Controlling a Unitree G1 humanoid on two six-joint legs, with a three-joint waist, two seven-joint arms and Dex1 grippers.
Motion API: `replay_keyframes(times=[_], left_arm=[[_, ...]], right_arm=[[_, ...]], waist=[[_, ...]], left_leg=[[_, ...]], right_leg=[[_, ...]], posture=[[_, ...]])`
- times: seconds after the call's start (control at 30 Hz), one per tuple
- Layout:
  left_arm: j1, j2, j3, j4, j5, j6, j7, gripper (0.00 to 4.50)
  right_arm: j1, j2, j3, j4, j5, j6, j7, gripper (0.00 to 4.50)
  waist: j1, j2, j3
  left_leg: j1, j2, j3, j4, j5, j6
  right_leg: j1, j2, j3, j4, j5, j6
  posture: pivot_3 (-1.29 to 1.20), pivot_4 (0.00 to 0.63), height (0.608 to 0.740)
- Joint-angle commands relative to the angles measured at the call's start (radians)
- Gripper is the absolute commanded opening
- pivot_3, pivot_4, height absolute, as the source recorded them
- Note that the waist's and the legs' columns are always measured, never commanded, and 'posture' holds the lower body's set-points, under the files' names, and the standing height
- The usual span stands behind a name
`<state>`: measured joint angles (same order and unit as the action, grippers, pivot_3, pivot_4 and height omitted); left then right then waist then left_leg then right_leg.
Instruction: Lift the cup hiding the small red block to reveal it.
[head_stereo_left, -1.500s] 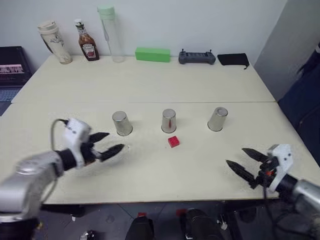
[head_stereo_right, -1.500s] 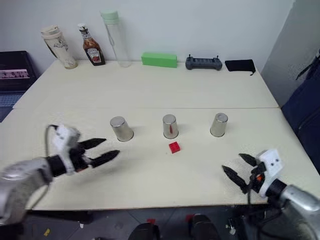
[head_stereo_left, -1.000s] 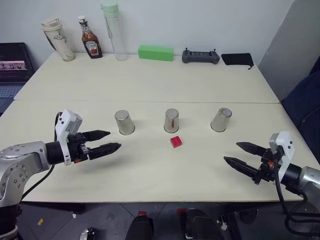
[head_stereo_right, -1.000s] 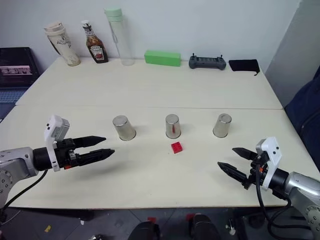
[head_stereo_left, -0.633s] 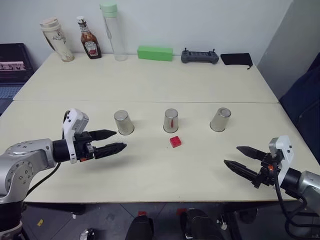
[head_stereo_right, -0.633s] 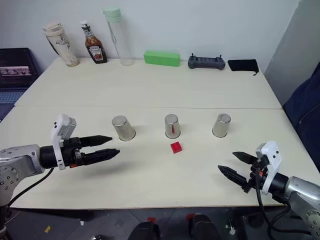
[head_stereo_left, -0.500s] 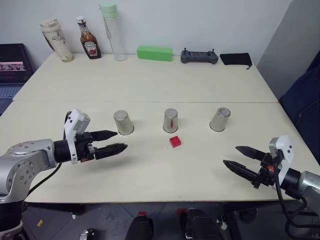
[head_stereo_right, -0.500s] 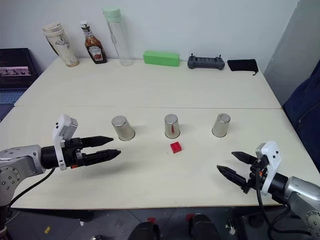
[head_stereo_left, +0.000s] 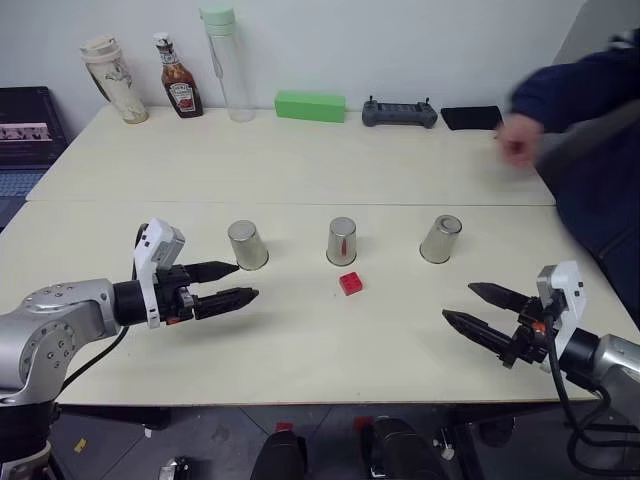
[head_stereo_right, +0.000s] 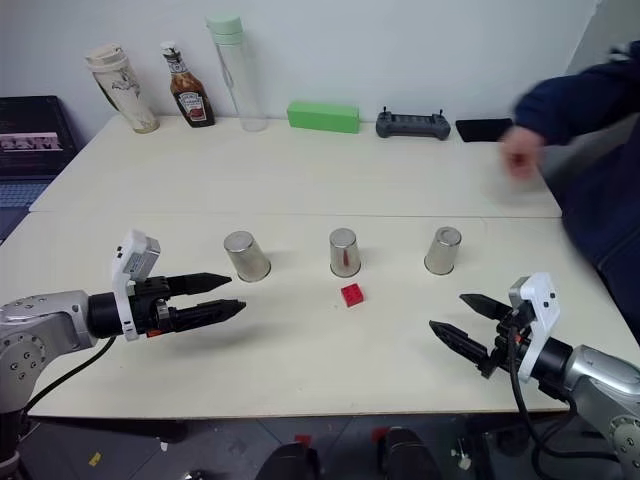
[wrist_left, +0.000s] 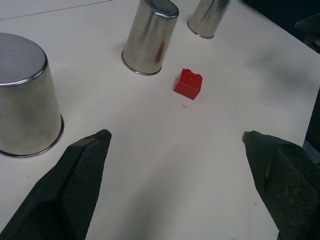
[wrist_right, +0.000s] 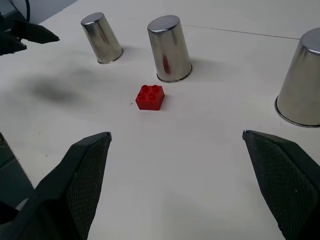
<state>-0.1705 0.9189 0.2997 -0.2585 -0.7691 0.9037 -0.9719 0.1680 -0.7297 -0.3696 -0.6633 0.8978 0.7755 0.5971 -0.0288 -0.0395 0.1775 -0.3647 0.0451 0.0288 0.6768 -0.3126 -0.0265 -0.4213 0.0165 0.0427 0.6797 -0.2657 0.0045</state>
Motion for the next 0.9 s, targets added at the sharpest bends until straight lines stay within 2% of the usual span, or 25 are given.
replay_keyframes(times=[0.03, 0.9], left_arm=[[-0.01, -0.002, 0.013, -0.008, -0.005, -0.023, -0.004, 4.5], [-0.004, 0.004, -0.002, 0.015, 0.009, -0.066, -0.041, 4.5]], right_arm=[[-0.019, -0.007, -0.007, -0.025, 0.023, -0.003, -0.005, 4.48], [0.018, 0.0, -0.01, -0.018, 0.002, -0.032, 0.023, 4.48]], waist=[[0.0, 0.0, 0.0], [0.0, 0.0, 0.0]], left_leg=[[0.0, 0.0, 0.0, 0.0, 0.0, 0.0], [0.0, 0.0, 0.0, 0.0, 0.0, 0.0]], right_leg=[[0.0, 0.0, 0.0, 0.0, 0.0, 0.0], [0.0, 0.0, 0.0, 0.0, 0.0, 0.0]], posture=[[0.0, 0.15, 0.74], [0.0, 0.15, 0.74]])
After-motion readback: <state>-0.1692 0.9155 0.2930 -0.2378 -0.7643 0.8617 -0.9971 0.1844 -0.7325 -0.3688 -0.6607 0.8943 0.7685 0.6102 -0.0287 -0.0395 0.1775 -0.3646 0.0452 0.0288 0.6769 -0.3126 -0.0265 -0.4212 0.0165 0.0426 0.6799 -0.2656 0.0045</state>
